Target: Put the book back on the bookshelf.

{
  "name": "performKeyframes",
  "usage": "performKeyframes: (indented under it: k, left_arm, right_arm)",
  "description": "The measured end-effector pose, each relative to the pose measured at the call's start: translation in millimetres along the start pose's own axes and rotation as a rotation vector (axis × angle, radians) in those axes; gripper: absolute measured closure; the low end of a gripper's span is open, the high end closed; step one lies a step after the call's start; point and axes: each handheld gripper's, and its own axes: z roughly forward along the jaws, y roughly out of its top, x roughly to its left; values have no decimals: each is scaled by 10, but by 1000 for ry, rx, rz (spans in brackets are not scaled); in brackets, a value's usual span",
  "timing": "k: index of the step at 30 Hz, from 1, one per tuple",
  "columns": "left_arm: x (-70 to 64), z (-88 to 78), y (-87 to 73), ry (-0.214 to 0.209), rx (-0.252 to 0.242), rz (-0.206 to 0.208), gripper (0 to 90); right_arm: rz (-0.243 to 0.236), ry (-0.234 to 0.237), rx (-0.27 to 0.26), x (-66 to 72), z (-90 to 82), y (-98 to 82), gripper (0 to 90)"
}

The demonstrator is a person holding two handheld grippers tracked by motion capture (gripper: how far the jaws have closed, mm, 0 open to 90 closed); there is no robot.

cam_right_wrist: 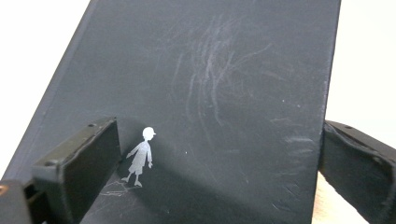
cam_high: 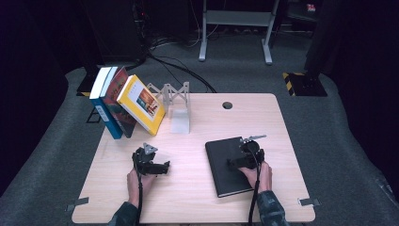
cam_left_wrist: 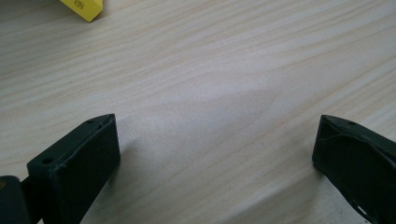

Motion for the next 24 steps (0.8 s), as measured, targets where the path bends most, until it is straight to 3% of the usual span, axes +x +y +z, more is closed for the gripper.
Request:
performKeyframes:
  k: [3, 12, 24]
  left_arm:
    - [1, -1, 0, 2, 1, 2, 7]
    - [-2, 2, -1, 2, -4, -3, 7]
    - [2, -3, 1, 1, 2, 3, 7]
  right_arm:
    - [6, 10, -2, -21, -2, -4, 26]
    - [86, -48, -50, -288, -106, -81, 33]
    - [153, -94, -64, -571, -194, -116, 32]
